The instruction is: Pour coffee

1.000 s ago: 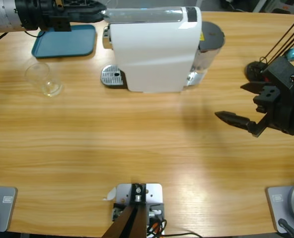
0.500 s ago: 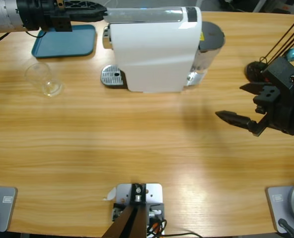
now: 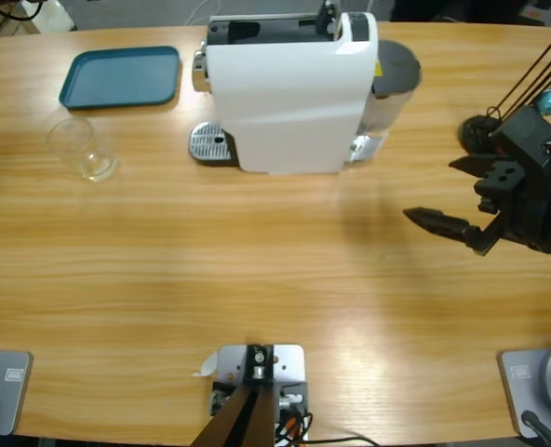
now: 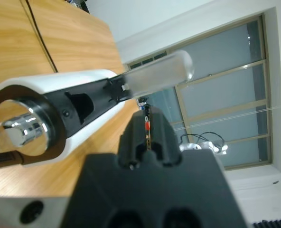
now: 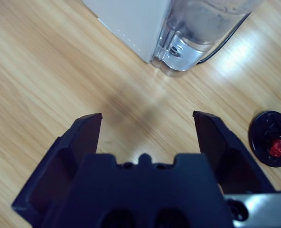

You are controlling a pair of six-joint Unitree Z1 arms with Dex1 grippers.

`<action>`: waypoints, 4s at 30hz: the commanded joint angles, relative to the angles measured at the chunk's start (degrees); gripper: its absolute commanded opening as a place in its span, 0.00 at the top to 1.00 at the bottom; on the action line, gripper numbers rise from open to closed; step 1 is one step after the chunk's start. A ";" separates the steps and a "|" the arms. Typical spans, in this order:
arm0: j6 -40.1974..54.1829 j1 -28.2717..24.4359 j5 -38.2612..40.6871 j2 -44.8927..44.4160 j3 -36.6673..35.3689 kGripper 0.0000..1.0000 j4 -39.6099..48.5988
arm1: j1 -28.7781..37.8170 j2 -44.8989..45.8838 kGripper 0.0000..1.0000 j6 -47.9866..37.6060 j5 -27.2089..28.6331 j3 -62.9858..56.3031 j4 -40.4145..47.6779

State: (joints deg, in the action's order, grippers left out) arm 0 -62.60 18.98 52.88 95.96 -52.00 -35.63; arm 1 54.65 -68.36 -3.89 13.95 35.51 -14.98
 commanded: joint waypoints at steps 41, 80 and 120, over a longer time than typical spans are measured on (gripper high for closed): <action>53.46 22.42 -58.95 -35.53 11.08 0.03 55.49 | -36.86 3.80 0.36 -12.37 2.66 4.48 -4.09; 52.58 22.42 -60.09 -35.23 12.36 0.03 54.35 | -47.46 -11.58 0.36 -12.11 -0.77 5.27 4.74; 52.67 22.42 -60.09 -35.23 12.43 0.03 54.35 | -48.68 -14.63 0.90 -11.19 -3.58 6.12 5.32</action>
State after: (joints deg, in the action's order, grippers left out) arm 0 -9.42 40.94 -6.64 61.22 -41.48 19.21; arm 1 6.47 -80.22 -15.73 11.16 41.56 -10.39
